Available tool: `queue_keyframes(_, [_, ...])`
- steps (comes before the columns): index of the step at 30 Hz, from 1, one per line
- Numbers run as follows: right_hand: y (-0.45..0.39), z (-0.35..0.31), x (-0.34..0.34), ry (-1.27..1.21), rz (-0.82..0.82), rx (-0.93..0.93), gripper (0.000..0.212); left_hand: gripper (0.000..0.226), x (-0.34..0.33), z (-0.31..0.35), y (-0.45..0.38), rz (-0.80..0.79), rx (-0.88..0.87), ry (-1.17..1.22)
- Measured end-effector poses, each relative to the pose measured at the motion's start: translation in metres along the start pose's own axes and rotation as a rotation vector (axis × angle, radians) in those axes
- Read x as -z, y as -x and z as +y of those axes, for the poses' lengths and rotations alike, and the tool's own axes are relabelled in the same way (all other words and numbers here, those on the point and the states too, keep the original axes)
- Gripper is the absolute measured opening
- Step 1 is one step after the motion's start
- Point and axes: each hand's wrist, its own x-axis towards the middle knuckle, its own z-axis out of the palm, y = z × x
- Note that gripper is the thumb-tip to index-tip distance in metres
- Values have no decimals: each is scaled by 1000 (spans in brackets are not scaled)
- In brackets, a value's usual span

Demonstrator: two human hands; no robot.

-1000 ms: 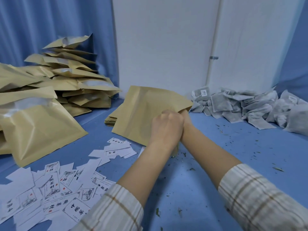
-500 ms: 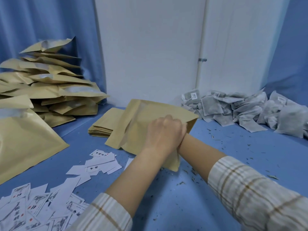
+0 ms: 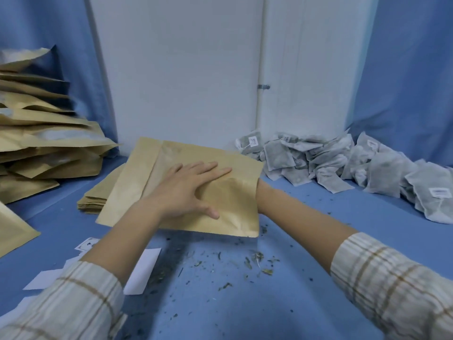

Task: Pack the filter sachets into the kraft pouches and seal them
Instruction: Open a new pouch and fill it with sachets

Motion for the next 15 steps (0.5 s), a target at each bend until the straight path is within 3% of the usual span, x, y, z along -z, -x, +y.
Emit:
queue_keyframes(2, [2, 50, 20, -182, -18, 186, 23, 78, -3, -4, -7, 86, 25, 95])
queue_keyframes(5, [-7, 68, 12, -68, 50, 320, 17, 65, -12, -6, -24, 168, 24, 232])
queue_keyframes(11, [-51, 94, 0, 126, 120, 288, 27, 69, -34, -6, -68, 182, 27, 315])
queue_keyframes(15, [-68, 109, -11, -95, 209, 303, 29, 72, -51, -18, -96, 155, 75, 311])
